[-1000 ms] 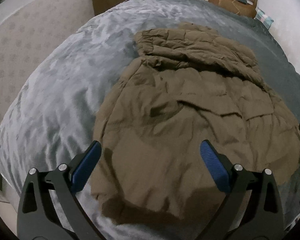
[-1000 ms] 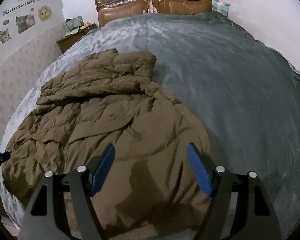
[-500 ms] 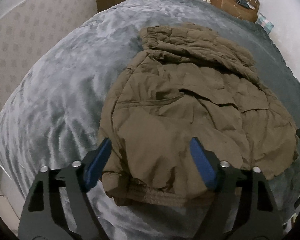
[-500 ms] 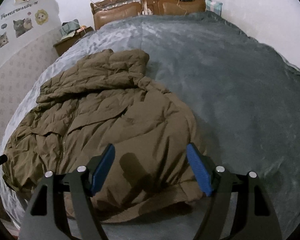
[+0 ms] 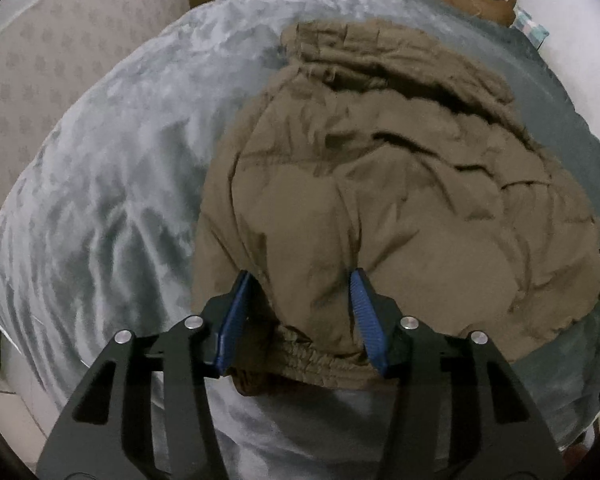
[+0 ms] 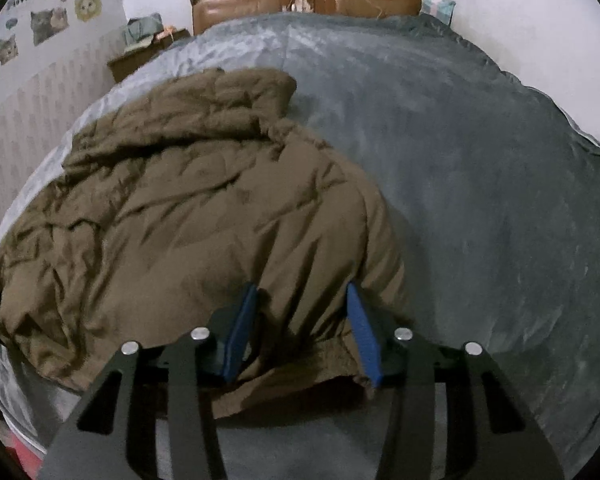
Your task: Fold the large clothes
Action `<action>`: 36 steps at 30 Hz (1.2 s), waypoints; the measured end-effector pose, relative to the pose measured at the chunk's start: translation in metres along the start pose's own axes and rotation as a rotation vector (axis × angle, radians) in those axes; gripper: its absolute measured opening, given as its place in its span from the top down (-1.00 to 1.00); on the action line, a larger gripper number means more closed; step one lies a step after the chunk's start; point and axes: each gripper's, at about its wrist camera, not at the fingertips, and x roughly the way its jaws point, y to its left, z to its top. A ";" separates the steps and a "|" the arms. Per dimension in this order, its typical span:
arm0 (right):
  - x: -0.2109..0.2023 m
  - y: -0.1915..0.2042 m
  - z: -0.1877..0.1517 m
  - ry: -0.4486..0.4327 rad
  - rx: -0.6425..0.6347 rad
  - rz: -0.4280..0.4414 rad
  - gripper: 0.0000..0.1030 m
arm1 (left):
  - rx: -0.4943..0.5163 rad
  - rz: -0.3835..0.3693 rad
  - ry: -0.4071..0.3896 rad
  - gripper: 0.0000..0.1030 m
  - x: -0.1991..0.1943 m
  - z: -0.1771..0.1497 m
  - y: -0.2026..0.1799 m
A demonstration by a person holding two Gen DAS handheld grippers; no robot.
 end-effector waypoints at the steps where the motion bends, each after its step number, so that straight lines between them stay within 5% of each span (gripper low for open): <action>1: 0.004 -0.001 -0.002 0.007 0.002 0.000 0.09 | -0.002 0.002 0.007 0.01 0.004 -0.001 0.001; 13: 0.030 0.009 -0.020 0.015 -0.069 -0.066 0.08 | 0.059 0.052 0.006 -0.08 0.032 -0.007 -0.004; 21: 0.005 -0.002 -0.014 -0.018 -0.007 -0.007 0.04 | 0.028 0.046 -0.014 -0.29 0.011 -0.009 0.001; 24: -0.006 -0.006 -0.012 -0.046 0.005 0.003 -0.28 | 0.017 0.043 -0.032 -0.52 -0.001 -0.013 0.005; 36: -0.018 -0.029 -0.016 -0.116 0.069 -0.057 -0.48 | -0.023 0.083 -0.055 -0.79 -0.019 -0.020 0.039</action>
